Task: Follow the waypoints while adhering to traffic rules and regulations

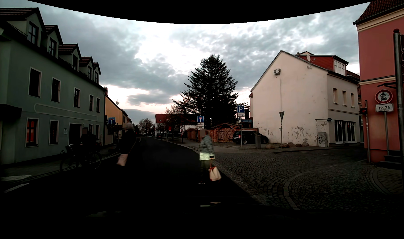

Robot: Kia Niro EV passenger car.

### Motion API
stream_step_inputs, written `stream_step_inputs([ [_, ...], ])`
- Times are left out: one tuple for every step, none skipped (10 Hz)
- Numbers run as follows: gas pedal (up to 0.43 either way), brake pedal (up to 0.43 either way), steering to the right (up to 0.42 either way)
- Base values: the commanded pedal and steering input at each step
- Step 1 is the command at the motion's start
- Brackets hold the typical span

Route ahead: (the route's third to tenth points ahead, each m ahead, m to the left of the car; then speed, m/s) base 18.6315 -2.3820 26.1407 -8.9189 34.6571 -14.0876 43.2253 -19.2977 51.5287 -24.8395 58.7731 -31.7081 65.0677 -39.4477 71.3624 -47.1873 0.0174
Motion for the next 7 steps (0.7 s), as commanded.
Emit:
stream_step_inputs([
  [0.0,0.0,-0.757],
  [0.0,0.0,-0.757],
  [0.0,0.0,-0.757],
  [0.0,0.0,-0.757],
  [0.028,0.0,-0.758],
  [0.067,0.0,-0.758],
  [0.11,0.0,-0.757],
])
